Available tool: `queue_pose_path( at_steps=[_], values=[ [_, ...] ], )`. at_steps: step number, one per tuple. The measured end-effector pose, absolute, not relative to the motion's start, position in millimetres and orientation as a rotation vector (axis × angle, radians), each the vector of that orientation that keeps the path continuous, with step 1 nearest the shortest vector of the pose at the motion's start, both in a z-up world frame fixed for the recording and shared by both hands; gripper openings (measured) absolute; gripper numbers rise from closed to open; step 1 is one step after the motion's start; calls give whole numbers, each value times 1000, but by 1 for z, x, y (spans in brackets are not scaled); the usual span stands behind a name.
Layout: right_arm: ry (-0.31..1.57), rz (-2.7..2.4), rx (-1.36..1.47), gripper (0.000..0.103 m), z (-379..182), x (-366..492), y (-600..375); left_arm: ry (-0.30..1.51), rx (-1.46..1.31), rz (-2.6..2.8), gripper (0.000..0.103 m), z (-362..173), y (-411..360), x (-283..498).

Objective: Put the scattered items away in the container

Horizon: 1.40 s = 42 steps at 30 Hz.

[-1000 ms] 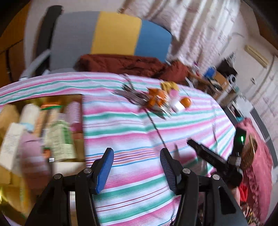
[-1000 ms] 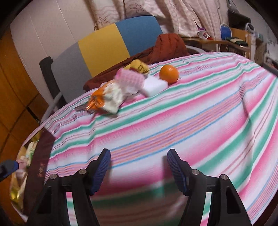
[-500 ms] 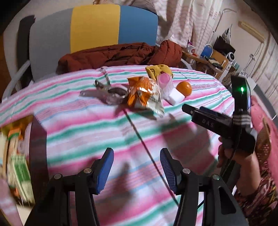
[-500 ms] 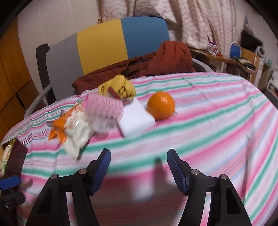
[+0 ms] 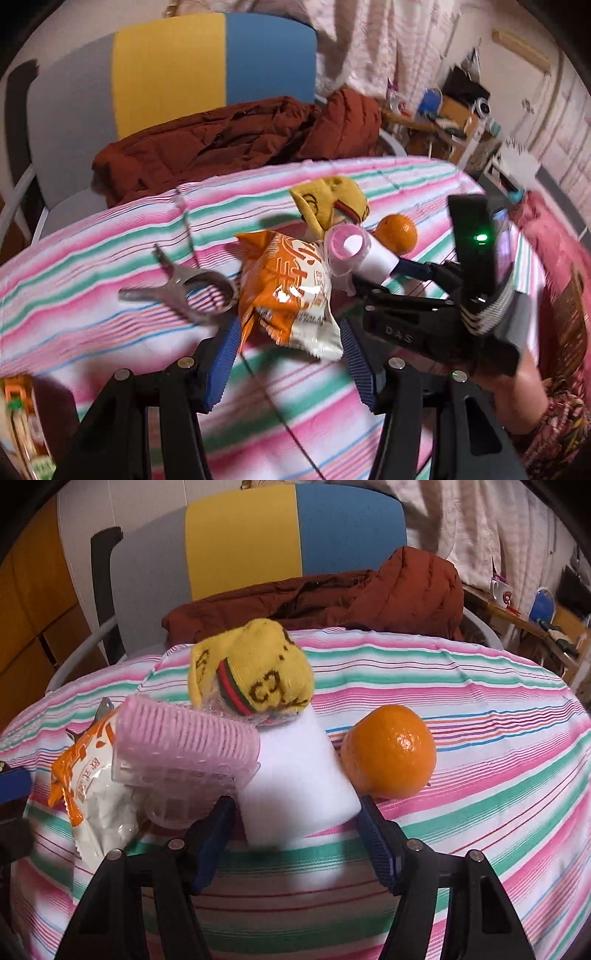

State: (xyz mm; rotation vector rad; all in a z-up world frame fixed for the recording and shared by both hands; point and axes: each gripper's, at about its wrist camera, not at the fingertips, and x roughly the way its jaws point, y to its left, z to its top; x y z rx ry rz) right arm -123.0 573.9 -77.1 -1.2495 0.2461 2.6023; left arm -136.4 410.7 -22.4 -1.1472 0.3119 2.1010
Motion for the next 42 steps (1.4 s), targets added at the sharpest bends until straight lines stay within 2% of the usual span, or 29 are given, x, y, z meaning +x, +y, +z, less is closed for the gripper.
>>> queue_pose_path(
  at_steps=[4,12,15,18,23,29,38,42],
  values=[
    [260,2609,-1221,59,-76,-117,575,390,-1119,2122,57,-30,424,-138],
    [304,2596,-1217,58,-74,-94,565,487,-1058,2129,68,-46,434,-134],
    [320,2574,-1218,58,-72,-75,562,465,-1075,2122,68,-53,433,-136],
    [353,2562,-1199,58,-71,-52,558,360,-1103,2105,61,-58,425,-138],
    [405,2545,-1141,58,-70,-21,550,371,-1079,2113,54,-58,417,-122],
    [465,2537,-1100,58,-68,8,537,334,-1110,2103,53,-54,395,-101],
    [441,2545,-1114,59,-67,50,506,244,-1164,2104,52,-57,339,-63],
    [421,2542,-1133,63,-66,58,497,213,-1183,2104,52,-58,318,-52]
  ],
)
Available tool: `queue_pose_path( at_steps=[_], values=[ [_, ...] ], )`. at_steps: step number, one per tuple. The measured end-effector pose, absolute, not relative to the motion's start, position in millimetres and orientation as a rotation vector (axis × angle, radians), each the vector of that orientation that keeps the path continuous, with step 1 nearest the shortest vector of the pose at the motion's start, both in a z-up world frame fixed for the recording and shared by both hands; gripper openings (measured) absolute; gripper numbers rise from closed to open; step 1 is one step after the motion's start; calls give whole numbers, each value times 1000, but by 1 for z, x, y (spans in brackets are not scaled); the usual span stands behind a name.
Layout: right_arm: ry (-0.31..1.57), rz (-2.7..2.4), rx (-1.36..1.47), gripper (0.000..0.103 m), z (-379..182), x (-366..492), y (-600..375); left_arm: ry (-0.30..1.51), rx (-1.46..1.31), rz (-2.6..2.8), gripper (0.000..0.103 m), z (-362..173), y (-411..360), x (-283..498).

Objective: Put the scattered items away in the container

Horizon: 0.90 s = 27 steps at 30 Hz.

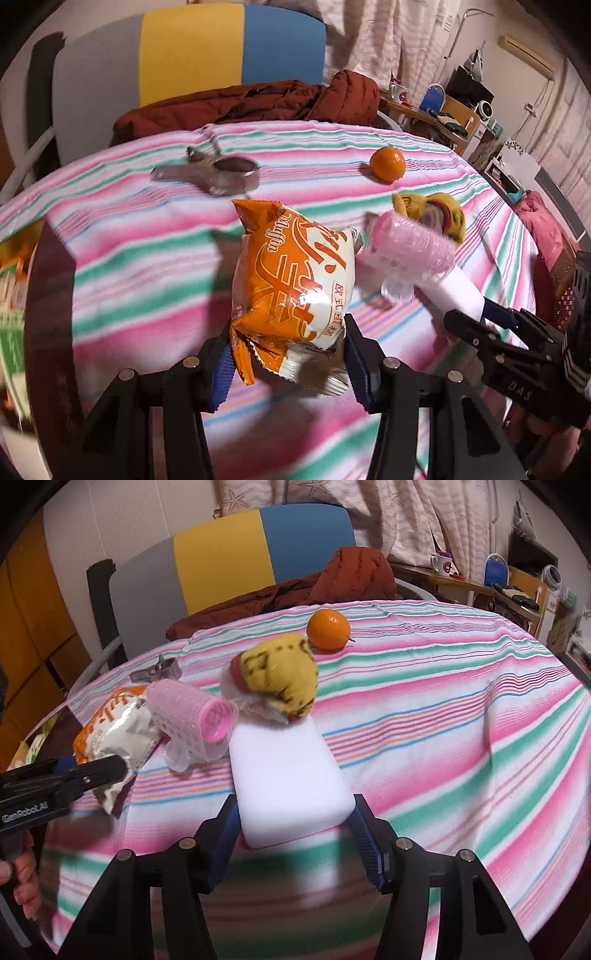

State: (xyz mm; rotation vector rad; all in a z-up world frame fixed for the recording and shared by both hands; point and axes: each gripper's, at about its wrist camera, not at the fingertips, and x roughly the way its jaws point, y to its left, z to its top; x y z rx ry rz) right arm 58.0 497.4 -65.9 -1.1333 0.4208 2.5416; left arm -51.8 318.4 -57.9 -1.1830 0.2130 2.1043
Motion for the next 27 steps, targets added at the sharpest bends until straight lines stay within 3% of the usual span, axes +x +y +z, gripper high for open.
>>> queue_pose_path(
  at_steps=[7,15,23,27],
  values=[
    [452,2583,-991,63,-43,78,490,264,-1161,2105,55,-53,304,-35],
    [290,2743,-907,63,-6,32,469,241,-1193,2142,57,-49,309,-51],
    [103,2758,-1112,55,-32,-31,450,195,-1212,2139,61,-50,300,-57],
    [246,2818,-1183,54,-47,-14,444,132,-1182,2153,61,-43,288,-53]
  ],
)
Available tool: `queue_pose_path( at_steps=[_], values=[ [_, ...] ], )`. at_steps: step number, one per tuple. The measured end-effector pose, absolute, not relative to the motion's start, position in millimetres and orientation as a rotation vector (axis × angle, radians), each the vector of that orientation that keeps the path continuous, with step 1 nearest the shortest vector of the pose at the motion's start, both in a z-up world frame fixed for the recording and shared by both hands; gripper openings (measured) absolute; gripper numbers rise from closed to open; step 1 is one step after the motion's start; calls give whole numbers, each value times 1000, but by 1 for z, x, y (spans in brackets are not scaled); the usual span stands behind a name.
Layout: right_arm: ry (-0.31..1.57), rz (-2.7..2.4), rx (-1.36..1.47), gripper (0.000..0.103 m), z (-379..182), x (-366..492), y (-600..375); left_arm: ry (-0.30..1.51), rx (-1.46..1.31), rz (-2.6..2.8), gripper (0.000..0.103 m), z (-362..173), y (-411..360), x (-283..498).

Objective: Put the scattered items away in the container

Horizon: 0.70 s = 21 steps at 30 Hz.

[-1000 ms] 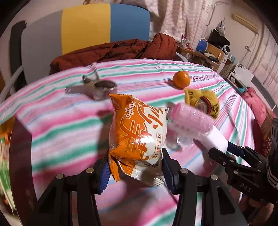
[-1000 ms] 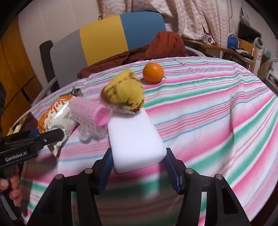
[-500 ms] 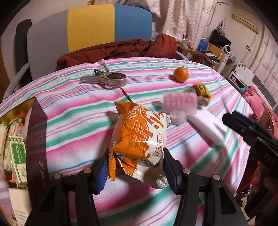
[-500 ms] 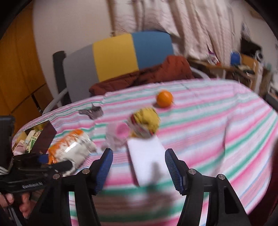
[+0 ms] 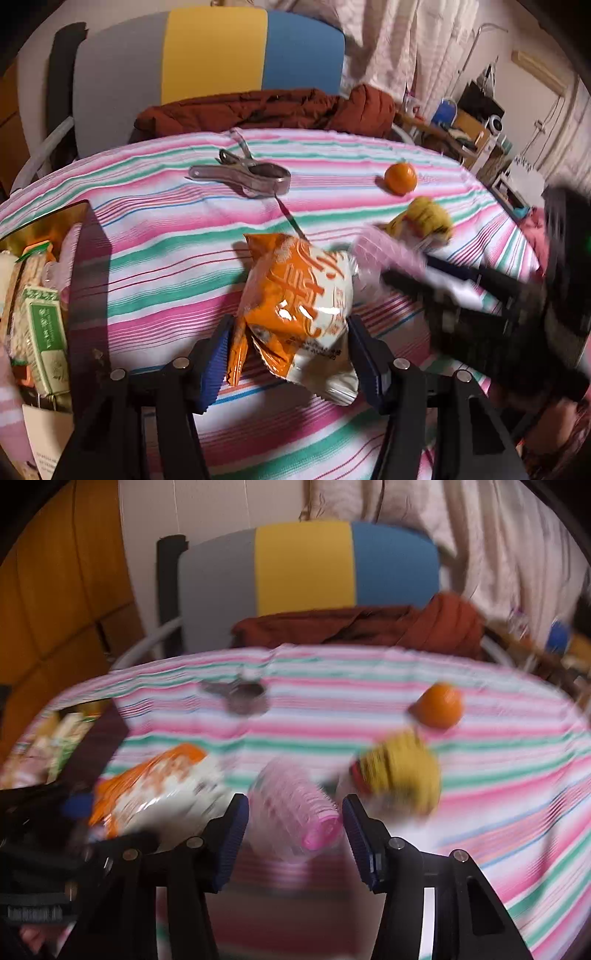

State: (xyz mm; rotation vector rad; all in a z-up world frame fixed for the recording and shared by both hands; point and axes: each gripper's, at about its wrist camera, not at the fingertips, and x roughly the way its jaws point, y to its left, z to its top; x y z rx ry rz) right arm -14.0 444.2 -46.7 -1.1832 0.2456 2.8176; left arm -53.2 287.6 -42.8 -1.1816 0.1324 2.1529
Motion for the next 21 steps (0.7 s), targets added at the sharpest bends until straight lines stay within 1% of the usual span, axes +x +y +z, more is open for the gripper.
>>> queue_pose_path(
  at_steps=[3,6,8,10,12,15,18,21],
  values=[
    [270,2842,-1143,54,-49,11,438,68,-1173,2149,61,-37,282,-55],
    [323,2873,-965,54,-33,37,445,-12,-1163,2152,61,-28,279,-61],
    [333,2828,-861,54,-19,43,457,-76,-1151,2152,61,-21,280,-64],
    [363,2761,-848,55,-13,37,473,-107,-1146,2125,61,-15,287,-62],
    [408,2709,-904,55,-14,21,489,-103,-1136,2087,61,-10,299,-57],
    [498,2707,-991,55,-24,-4,504,-24,-1139,2037,61,-8,324,-46],
    [531,2735,-1032,55,-29,-19,510,55,-1124,2011,61,-10,345,-37],
    [507,2730,-1097,40,-38,-29,512,104,-1138,1999,61,-16,357,-35]
  ],
)
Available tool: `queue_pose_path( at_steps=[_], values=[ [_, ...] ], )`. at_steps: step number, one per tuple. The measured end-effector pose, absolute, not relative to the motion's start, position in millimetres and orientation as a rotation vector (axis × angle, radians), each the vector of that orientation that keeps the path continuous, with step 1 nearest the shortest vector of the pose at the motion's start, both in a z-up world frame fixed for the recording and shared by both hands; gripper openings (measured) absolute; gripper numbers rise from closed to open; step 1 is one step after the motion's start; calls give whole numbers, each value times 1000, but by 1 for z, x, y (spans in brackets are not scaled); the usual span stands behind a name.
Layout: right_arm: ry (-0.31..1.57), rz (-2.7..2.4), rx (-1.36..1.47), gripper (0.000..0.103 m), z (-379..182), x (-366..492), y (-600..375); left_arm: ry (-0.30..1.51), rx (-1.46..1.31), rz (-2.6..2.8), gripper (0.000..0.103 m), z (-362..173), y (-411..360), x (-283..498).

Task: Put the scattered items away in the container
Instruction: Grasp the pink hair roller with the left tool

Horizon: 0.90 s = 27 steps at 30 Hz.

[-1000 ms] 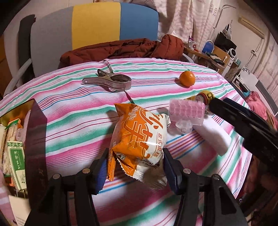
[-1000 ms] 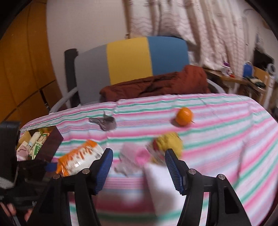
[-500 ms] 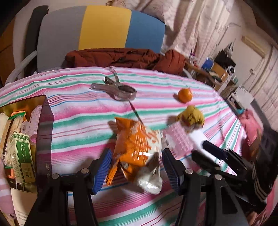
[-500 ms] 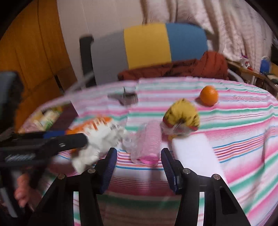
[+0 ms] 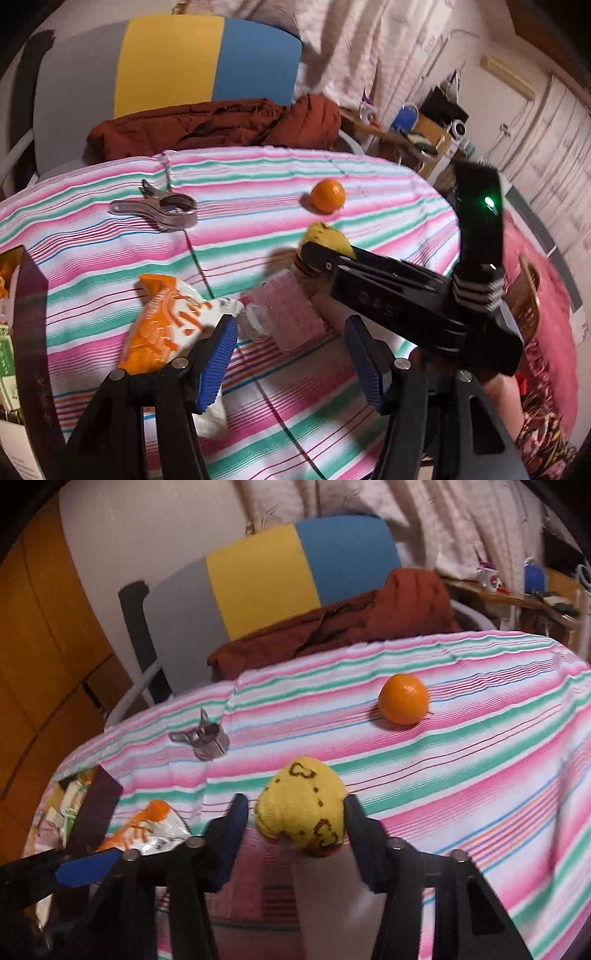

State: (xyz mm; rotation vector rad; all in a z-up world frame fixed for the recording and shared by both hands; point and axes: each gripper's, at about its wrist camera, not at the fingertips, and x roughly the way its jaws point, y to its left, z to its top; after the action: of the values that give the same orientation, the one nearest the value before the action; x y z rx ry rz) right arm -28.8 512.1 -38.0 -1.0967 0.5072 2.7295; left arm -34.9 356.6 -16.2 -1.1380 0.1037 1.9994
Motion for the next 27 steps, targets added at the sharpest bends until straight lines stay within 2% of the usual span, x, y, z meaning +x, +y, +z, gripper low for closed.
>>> queue_pose_path(
  at_steps=[3,9,13,16,18,20,23,24,25,26,27],
  values=[
    [558,2730,-997,35,-35,-15,524,103,-1163,1997,61,-22,364,-38],
    [776,2617,-779,35,-23,31,560,190,-1203,2016,61,-36,390,-42],
    [793,2546,-764,35,-28,59,574,249,-1162,2052,61,-38,403,-43],
    [819,2523,-768,35,-36,76,580,359,-1109,2088,65,-42,418,-40],
    [930,2537,-746,35,-42,79,588,462,-1064,2099,68,-45,429,-35],
    [1126,2537,-667,35,-45,85,600,587,-1012,2109,71,-50,440,-28],
    [1324,2517,-542,35,-41,90,613,679,-950,2123,70,-55,446,-23],
    [1343,2519,-518,35,-37,90,615,680,-937,2126,67,-55,446,-23],
    [1353,2529,-495,35,-33,91,615,679,-924,2132,56,-54,445,-22],
    [1358,2542,-470,35,-28,92,615,668,-919,2127,36,-53,443,-23],
    [1355,2553,-455,35,-24,92,614,633,-939,2098,35,-53,442,-26]
  ],
)
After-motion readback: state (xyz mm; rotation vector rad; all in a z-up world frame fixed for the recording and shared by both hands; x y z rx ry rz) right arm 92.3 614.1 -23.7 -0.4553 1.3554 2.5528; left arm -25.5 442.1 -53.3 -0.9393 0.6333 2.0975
